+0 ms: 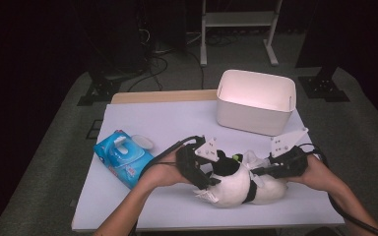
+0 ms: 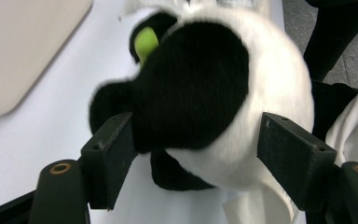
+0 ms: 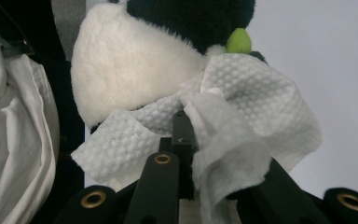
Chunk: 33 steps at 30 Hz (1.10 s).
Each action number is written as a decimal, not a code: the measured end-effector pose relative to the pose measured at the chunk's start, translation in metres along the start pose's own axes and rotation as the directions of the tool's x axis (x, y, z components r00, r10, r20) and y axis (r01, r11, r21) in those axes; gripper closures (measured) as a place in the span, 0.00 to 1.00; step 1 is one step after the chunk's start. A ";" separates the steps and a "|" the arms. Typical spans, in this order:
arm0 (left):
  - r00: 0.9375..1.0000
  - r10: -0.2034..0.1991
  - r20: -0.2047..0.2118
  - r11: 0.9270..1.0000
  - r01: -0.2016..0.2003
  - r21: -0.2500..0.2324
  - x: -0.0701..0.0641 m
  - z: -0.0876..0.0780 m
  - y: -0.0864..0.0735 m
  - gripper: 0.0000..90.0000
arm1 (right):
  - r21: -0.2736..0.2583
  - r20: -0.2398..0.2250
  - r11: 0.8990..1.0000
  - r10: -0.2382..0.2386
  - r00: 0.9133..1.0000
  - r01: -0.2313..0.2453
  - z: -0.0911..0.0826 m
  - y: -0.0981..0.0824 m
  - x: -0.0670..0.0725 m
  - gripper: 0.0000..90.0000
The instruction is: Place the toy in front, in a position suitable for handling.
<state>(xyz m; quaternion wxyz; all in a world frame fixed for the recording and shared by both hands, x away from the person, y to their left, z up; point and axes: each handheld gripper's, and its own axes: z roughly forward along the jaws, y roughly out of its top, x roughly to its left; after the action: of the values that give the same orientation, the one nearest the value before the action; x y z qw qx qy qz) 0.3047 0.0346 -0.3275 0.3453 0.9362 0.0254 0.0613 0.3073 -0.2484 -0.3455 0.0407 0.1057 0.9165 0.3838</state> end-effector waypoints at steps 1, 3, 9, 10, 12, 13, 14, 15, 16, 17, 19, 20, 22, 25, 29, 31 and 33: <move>1.000 -0.009 0.004 1.000 0.009 -0.006 0.000 0.001 0.000 0.29 | -0.006 -0.002 1.000 0.006 1.000 -0.006 0.000 -0.002 0.000 0.90; 1.000 -0.007 -0.002 1.000 0.007 -0.002 0.000 0.004 0.001 0.29 | -0.020 0.000 1.000 0.009 1.000 -0.009 0.000 -0.004 0.001 0.90; 1.000 0.013 0.004 1.000 -0.013 0.006 0.004 0.016 0.004 0.29 | -0.024 0.002 1.000 -0.017 1.000 0.017 -0.001 0.000 0.009 0.90; 1.000 0.014 0.007 1.000 -0.014 0.001 0.006 0.017 0.004 0.29 | -0.028 -0.004 0.999 -0.016 1.000 0.016 -0.001 0.002 0.009 0.90; 1.000 0.020 0.009 1.000 -0.020 0.001 0.008 0.018 0.005 0.29 | -0.021 0.002 1.000 -0.024 1.000 0.024 -0.002 0.004 0.008 0.90; 1.000 0.025 0.008 1.000 -0.025 0.003 0.009 0.020 0.006 0.30 | -0.026 -0.001 0.999 -0.027 1.000 0.027 -0.002 0.005 0.008 0.90; 1.000 0.030 0.005 1.000 -0.030 0.006 0.010 0.021 0.007 0.30 | -0.039 -0.011 0.999 -0.025 1.000 0.024 -0.003 0.007 0.009 0.90; 0.999 0.034 0.003 0.999 -0.034 0.010 0.011 0.023 0.010 0.30 | -0.043 -0.012 0.999 -0.034 0.999 0.034 -0.003 0.010 0.009 0.90; 0.999 0.038 0.000 0.999 -0.038 0.013 0.012 0.024 0.011 0.30 | -0.044 -0.008 0.998 -0.044 0.999 0.044 -0.003 0.013 0.009 0.90; 0.999 0.042 -0.001 0.999 -0.042 0.017 0.013 0.025 0.013 0.29 | -0.047 -0.009 0.998 -0.045 0.999 0.044 -0.003 0.016 0.010 0.90; 0.999 0.048 -0.002 0.999 -0.048 0.024 0.015 0.029 0.016 0.29 | -0.056 -0.006 0.997 -0.051 0.999 0.050 -0.003 0.019 0.010 0.90; 0.999 0.047 -0.004 0.999 -0.047 0.024 0.016 0.030 0.017 0.29 | -0.051 -0.002 0.997 -0.053 0.999 0.053 -0.004 0.020 0.009 0.90; 0.999 0.046 -0.003 0.999 -0.046 0.013 0.018 0.031 0.018 0.30 | -0.045 0.002 0.998 -0.038 0.999 0.039 -0.005 0.017 0.007 0.89; 0.999 0.041 -0.001 0.999 -0.041 0.004 0.018 0.032 0.017 0.30 | -0.033 0.008 0.999 -0.013 1.000 0.013 -0.009 0.009 0.003 0.89; 0.999 0.039 0.004 0.999 -0.039 -0.010 0.017 0.031 0.014 0.30 | 0.001 0.014 1.000 0.021 1.000 -0.021 -0.012 -0.003 0.001 0.89; 0.999 0.043 0.004 0.999 -0.043 -0.006 0.017 0.032 0.015 0.30 | -0.008 0.013 1.000 0.018 1.000 -0.018 -0.012 -0.003 0.001 0.89; 0.999 0.048 0.004 0.999 -0.048 -0.005 0.016 0.033 0.016 0.30 | -0.025 0.006 1.000 0.013 1.000 -0.013 -0.012 0.001 0.002 0.89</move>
<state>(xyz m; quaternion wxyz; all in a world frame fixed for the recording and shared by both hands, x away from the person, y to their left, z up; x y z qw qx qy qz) 0.3251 0.0021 -0.3405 0.3459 0.9358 0.0019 0.0678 0.3038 -0.2560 -0.3367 0.0426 0.1123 0.9108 0.3950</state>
